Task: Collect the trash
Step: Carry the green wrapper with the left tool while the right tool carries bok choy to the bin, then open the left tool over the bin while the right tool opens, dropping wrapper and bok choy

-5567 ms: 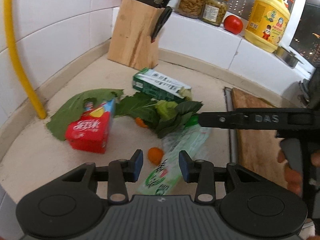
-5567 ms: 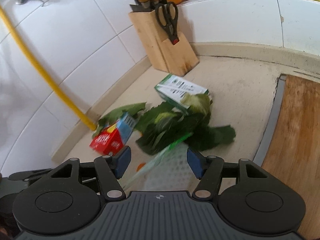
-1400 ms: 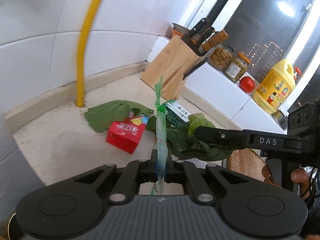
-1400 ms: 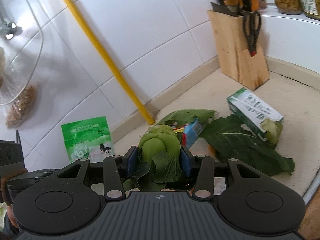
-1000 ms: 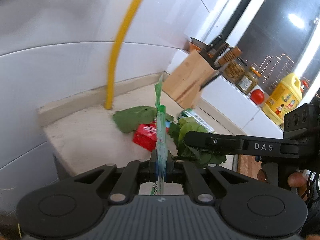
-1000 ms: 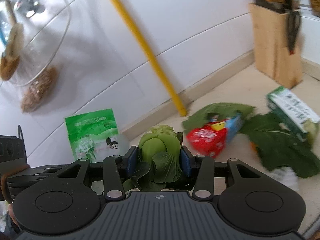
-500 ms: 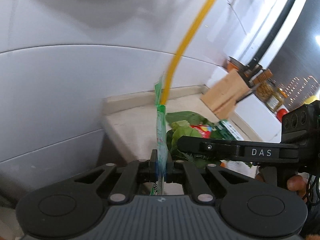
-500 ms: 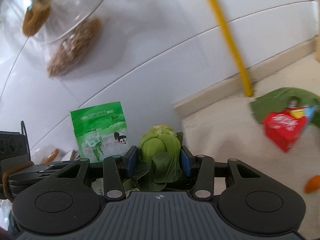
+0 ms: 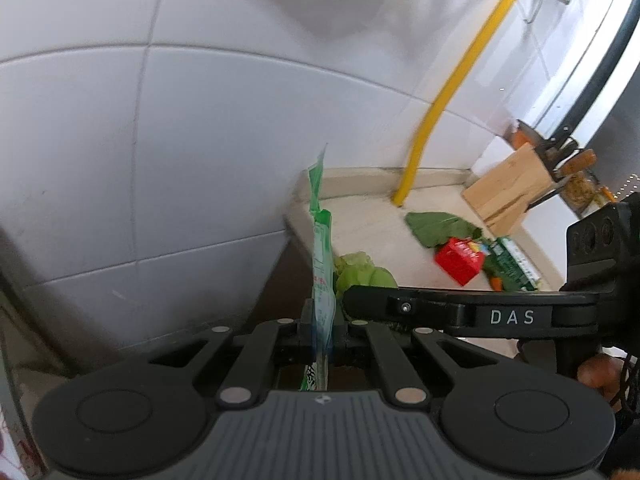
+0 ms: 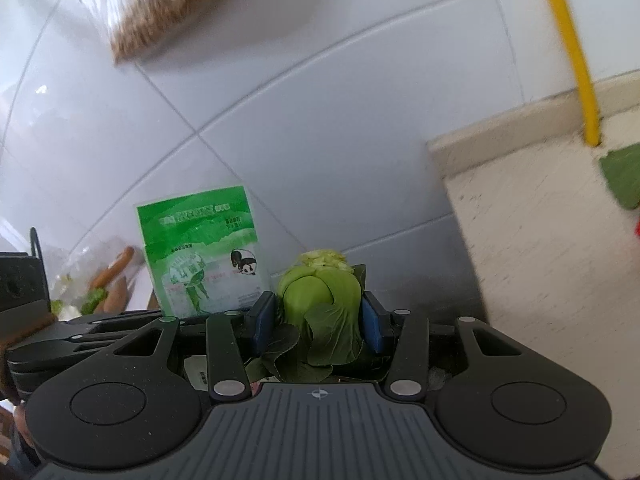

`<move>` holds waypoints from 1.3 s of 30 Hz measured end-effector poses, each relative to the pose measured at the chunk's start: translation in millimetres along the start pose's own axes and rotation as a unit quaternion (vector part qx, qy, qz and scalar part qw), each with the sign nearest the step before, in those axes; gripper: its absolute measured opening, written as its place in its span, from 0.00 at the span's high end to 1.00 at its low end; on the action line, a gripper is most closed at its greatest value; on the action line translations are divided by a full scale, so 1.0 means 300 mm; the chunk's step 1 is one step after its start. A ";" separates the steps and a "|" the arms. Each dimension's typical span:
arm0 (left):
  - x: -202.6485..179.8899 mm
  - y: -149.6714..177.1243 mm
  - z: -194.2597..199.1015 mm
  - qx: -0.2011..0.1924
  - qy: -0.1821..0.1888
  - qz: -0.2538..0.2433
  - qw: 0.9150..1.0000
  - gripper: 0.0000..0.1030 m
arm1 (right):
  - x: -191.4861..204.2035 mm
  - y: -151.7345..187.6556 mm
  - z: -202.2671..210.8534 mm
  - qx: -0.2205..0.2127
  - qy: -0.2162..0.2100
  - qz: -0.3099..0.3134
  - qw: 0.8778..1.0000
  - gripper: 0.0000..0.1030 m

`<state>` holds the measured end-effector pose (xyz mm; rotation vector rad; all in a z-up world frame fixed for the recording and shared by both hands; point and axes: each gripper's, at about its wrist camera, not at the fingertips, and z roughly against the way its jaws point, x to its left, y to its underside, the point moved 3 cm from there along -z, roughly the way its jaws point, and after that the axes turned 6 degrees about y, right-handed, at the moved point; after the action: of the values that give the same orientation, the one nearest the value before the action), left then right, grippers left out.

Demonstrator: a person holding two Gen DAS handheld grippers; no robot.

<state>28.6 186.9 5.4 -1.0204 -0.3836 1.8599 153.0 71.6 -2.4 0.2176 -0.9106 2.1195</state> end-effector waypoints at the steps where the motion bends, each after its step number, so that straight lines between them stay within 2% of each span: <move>1: 0.010 0.004 -0.002 0.001 -0.003 0.002 1.000 0.98 | 0.003 0.004 -0.012 0.004 0.001 0.000 1.000 0.49; 14: 0.126 0.055 -0.097 0.038 -0.054 0.014 0.998 0.97 | -0.002 0.056 -0.192 0.059 0.029 -0.019 0.998 0.47; 19: 0.171 0.080 -0.151 0.060 -0.071 0.023 0.995 0.86 | -0.020 0.081 -0.259 0.082 0.044 -0.027 0.995 0.42; 24: 0.210 0.095 -0.180 0.073 -0.086 0.037 0.993 0.84 | -0.039 0.081 -0.307 0.083 0.053 -0.041 0.994 0.42; 31: 0.226 0.099 -0.174 0.064 -0.088 0.036 0.993 0.81 | -0.043 0.092 -0.280 0.087 0.054 -0.051 0.993 0.42; 33: 0.236 0.100 -0.170 0.052 -0.086 0.036 0.994 0.80 | -0.051 0.087 -0.263 0.084 0.057 -0.054 0.993 0.38; 39: 0.296 0.089 -0.146 0.034 -0.078 0.070 0.994 0.80 | -0.077 0.109 -0.228 0.080 0.057 -0.067 0.993 0.37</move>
<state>28.9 242.1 -81.0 -0.8780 -0.3464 2.0732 154.3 89.7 -79.6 0.2303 -0.6416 2.0576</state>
